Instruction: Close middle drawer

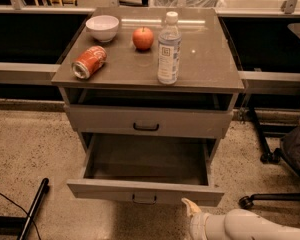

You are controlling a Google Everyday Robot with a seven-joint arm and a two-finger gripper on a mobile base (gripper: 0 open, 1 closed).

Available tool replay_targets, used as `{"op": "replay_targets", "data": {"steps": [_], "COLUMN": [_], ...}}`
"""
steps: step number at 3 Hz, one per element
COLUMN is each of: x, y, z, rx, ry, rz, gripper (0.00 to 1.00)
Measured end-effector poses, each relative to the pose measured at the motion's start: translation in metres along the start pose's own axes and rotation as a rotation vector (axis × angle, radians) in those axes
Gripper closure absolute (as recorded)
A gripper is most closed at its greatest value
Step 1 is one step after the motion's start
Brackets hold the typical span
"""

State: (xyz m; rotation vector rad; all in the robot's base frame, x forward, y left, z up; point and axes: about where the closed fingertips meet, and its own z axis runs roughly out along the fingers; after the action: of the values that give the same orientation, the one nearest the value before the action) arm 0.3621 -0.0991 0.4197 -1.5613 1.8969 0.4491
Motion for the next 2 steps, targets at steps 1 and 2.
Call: {"op": "replay_targets", "data": {"steps": [1, 2], "x": [-0.011, -0.019], "y": [0.007, 0.000], "z": [0.008, 0.025], "rx": [-0.047, -0.071], "ry": [0.029, 0.068], "rz": [-0.037, -0.093], "gripper": [0.18, 0.41]}}
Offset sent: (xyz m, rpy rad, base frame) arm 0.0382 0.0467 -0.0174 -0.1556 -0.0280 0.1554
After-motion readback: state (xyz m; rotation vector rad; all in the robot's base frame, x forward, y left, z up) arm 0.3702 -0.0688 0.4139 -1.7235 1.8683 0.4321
